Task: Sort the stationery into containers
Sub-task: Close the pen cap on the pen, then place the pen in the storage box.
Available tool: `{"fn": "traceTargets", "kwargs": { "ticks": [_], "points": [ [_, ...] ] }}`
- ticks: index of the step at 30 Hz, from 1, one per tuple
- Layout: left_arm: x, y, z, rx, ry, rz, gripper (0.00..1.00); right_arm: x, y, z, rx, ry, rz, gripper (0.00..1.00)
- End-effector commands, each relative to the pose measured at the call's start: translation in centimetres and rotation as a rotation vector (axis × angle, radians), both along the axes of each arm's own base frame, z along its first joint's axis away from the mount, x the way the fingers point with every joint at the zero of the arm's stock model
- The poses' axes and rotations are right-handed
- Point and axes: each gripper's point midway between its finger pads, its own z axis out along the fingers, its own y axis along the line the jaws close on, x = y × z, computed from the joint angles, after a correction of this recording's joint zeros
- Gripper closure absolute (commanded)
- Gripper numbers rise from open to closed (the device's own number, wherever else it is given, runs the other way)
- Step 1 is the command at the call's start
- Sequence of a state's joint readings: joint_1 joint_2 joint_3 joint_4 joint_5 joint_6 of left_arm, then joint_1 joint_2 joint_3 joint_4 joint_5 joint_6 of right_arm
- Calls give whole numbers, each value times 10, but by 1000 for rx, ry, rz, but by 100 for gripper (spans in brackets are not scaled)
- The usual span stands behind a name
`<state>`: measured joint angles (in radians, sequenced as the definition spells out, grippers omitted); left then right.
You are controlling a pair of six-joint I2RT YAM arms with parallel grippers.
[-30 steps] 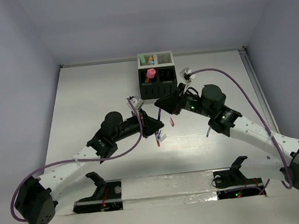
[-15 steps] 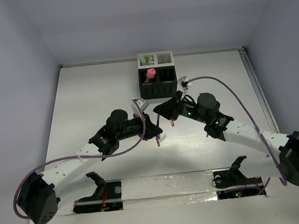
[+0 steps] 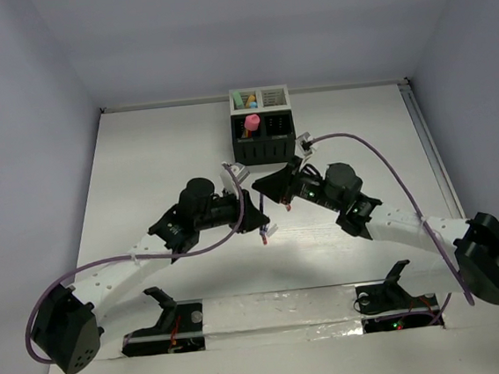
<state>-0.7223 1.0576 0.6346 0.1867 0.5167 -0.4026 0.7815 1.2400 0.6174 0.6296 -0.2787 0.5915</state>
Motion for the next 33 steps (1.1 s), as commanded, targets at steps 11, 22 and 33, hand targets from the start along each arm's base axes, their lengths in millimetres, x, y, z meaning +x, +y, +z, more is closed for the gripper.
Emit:
{"fn": "traceTargets", "kwargs": {
  "ticks": [11, 22, 33],
  "points": [
    [63, 33, 274, -564, -665, 282, 100, -146, -15, -182, -451, 540, 384, 100],
    [73, 55, 289, -554, -722, 352, 100, -186, -30, -206, -502, 624, 464, 100],
    [70, 52, 267, -556, -656, 339, 100, -150, -21, -168, -430, 478, 302, 100]
  ]
}}
